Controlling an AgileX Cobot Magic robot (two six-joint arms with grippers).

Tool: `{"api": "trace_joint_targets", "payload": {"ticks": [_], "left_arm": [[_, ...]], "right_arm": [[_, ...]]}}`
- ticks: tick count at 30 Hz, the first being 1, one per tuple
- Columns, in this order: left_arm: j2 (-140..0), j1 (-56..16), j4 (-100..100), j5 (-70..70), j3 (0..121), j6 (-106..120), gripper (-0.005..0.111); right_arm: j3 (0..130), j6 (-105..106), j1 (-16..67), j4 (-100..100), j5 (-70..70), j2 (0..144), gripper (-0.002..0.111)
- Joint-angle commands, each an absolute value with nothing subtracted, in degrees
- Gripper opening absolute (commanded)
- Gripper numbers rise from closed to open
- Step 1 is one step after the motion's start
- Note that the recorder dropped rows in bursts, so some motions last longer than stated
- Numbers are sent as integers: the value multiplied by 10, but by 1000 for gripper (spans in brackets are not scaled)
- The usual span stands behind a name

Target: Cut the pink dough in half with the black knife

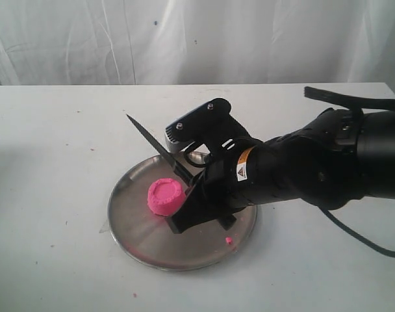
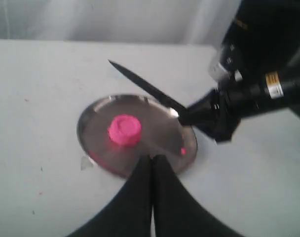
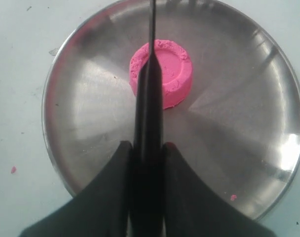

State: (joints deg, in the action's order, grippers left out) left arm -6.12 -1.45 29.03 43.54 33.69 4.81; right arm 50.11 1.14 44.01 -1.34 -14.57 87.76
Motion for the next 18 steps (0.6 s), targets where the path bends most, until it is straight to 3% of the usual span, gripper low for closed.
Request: {"api": "trace_joint_targets", "payload": {"ticks": [1, 7, 12, 18], "left_arm": [[-194, -41, 316, 607, 429, 128, 0], [-395, -138, 325, 586, 467, 198, 0], [-579, -138, 445, 515, 467, 356, 0], [-701, -110, 519, 496, 467, 469, 0]], "right_arm": [[497, 13, 442, -15, -136, 871, 0], [497, 13, 442, -15, -136, 871, 0], [515, 26, 442, -13, -219, 871, 0], [581, 28, 442, 17, -331, 893, 0]]}}
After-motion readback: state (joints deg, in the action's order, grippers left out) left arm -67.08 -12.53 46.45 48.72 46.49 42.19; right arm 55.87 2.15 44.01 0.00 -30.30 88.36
